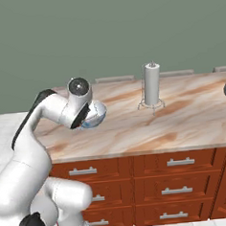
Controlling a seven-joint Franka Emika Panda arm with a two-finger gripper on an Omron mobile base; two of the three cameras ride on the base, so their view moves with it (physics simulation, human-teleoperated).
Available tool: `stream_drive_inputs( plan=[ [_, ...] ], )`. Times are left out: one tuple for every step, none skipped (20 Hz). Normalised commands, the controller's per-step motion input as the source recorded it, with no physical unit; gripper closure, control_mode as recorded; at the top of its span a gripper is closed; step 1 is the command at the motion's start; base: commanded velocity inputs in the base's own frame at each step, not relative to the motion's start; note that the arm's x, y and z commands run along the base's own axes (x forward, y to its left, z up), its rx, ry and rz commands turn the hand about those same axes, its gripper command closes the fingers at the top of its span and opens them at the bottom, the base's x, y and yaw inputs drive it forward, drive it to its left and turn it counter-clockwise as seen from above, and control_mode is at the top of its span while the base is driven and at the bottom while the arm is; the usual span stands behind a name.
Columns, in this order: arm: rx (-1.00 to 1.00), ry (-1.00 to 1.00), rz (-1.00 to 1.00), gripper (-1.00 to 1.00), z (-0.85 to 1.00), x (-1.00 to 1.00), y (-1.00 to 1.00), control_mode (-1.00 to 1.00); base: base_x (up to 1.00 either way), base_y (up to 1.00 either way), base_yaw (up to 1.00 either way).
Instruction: The microwave is finished heating the chicken drumstick and potato. Take the bowl containing the food and place it on the dining counter.
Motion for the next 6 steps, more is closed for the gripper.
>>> stream_drive_inputs(
  plan=[
    [0.0, -0.1, 0.0, -1.0, 1.0, -1.0, -0.2, -1.0, 0.0, 0.0, 0.0],
    [-0.01, -0.07, 0.0, -1.0, 1.0, -1.0, -0.18, -1.0, 0.0, 0.0, 0.0],
    [-0.07, -0.04, 0.02, -1.0, 1.0, -1.0, -0.13, -1.0, 0.0, 0.0, 0.0],
    [-0.11, -0.03, 0.03, -1.0, 1.0, -1.0, -0.08, -1.0, 0.0, 0.0, 0.0],
    [-0.13, -0.02, 0.03, -1.0, 1.0, -1.0, -0.08, -1.0, 0.0, 0.0, 0.0],
    [-0.18, 0.0, 0.06, -1.0, 1.0, -1.0, 0.0, -1.0, 0.0, 0.0, 0.0]
  ],
)
